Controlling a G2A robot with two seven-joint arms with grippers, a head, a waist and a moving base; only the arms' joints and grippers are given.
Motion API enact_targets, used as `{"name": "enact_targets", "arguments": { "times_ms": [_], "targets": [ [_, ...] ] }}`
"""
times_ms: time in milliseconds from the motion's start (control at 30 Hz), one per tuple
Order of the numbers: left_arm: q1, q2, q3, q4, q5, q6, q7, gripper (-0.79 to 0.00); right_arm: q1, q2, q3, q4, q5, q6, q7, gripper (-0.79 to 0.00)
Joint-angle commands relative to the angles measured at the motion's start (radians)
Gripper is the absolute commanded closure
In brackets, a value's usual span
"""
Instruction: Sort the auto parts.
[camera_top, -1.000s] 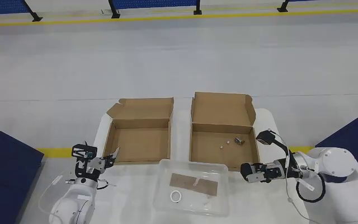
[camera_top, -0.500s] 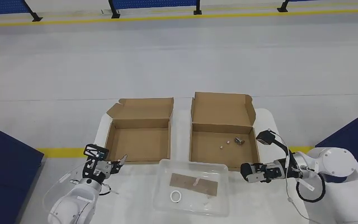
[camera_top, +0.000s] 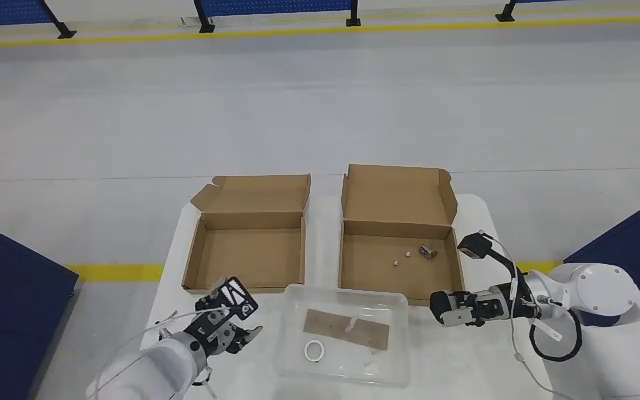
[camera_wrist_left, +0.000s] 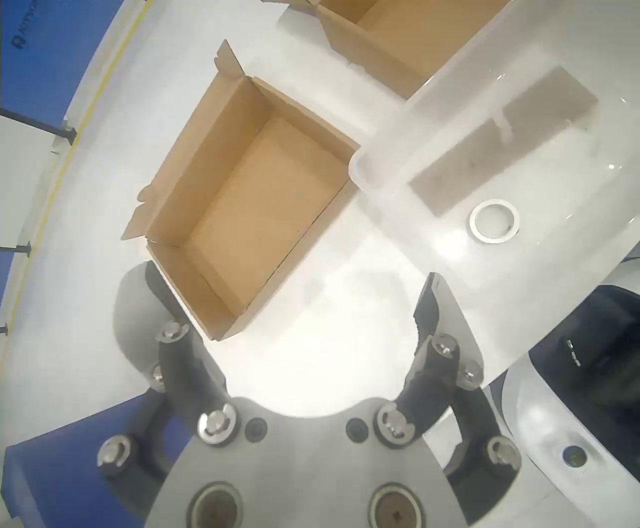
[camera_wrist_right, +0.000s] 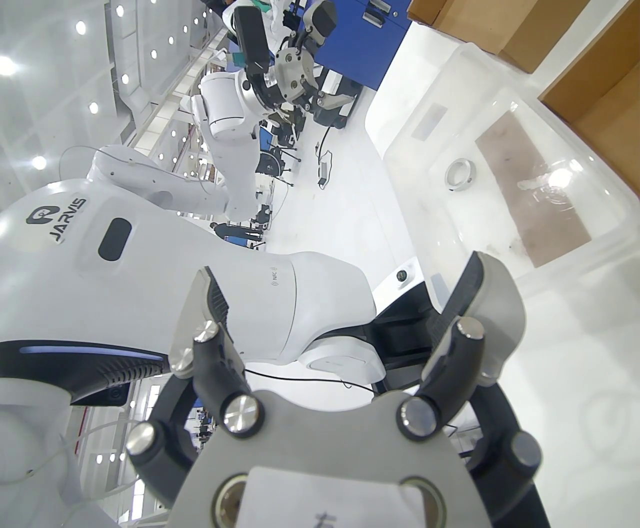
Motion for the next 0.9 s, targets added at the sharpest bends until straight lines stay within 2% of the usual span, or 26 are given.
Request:
{"name": "enact_targets", "arguments": {
  "times_ms": [0,133,267,333,367,433,500,567,867],
  "targets": [
    [0.000,0.000,-0.001,0.001,0.000,0.004,0.005,-0.785,0.000,0.000,0.000,0.000,0.000,0.000,0.000,-0.785],
    [-0.001,0.000,0.002,-0.004,0.003,0.000,0.017,-0.785,0.000,0.000,0.000,0.000,0.000,0.000,0.000,-0.785],
    [-0.016,0.005,0.053,-0.042,0.053,-0.068,-0.020,-0.785,0.000,0.000,0.000,0.000,0.000,0.000,0.000,-0.785],
    [-0.049,0.006,0.085,-0.042,0.037,-0.117,-0.077,-0.785,0.000,0.000,0.000,0.000,0.000,0.000,0.000,-0.785],
    [-0.082,0.006,0.126,-0.042,0.016,-0.165,-0.128,-0.785,0.000,0.000,0.000,0.000,0.000,0.000,0.000,-0.785],
    [-0.127,0.005,0.178,-0.042,-0.016,-0.197,-0.224,-0.785,0.000,0.000,0.000,0.000,0.000,0.000,0.000,-0.785],
    [-0.182,0.000,0.250,-0.042,-0.051,-0.188,-0.323,-0.785,0.000,0.000,0.000,0.000,0.000,0.000,0.000,-0.785],
    [-0.222,0.002,0.340,-0.042,-0.058,-0.122,-0.389,-0.785,0.000,0.000,0.000,0.000,0.000,0.000,0.000,-0.785],
    [-0.228,0.003,0.352,-0.042,-0.056,-0.115,-0.396,-0.785,0.000,0.000,0.000,0.000,0.000,0.000,0.000,-0.785]
  ]
}}
